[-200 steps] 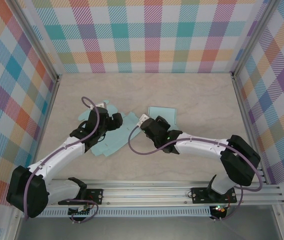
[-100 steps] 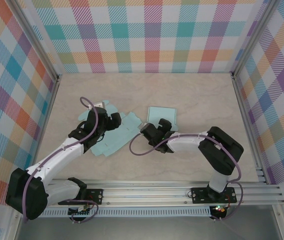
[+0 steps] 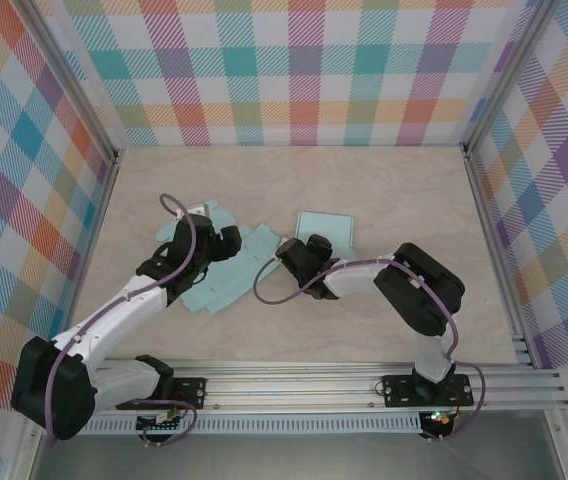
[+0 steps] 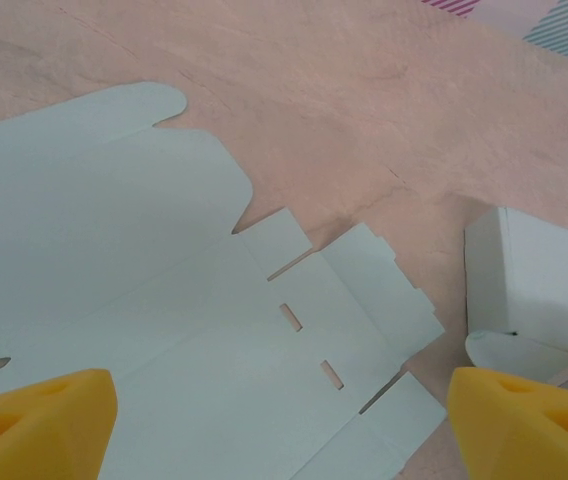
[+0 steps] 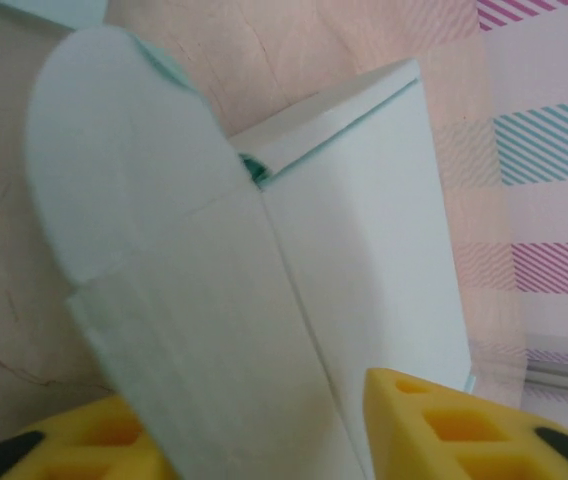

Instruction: Fold the paper box

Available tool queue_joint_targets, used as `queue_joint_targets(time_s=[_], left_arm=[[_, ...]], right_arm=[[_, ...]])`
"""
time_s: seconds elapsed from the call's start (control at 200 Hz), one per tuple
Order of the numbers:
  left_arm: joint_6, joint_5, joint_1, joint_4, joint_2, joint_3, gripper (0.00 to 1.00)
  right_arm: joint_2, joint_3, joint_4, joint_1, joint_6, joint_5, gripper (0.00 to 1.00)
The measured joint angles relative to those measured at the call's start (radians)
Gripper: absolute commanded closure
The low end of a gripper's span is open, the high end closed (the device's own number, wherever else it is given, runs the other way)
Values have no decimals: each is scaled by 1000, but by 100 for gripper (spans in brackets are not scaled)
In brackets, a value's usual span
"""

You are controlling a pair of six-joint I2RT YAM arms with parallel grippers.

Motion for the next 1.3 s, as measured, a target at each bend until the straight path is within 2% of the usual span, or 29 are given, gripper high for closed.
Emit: queue_joint_targets(time_s=[0.12,0.25,0.425,0.57,0.735,0.94,1.135,1.3], left_arm=[[0,0,0,0,-3,0,14],[0,0,0,0,-4,0,14],[4,2,4,0,-5,0,14],[31,17,6,-14,-4,27,15],[147,83,8,-21,-2,95,15],[319,209,21,2,4,102,16],[394,309,33,26,28,102,17],[414,369,58,69,45,101,19]], right_arm=[[-8,-5,23,0,-21,8,87],[-55,-14,23,0,-45,26,100],[-138,-14,-49,6,-31,16,100],[-225,23,-252,16,43,-41,100],[-345,154,-555,15,145,-201,100],[-454,294,-855,-1,204,-501,100],[-389,366,-1046,-63,219,-723,100],[-268,407,-1118,-103,216,-837,100]])
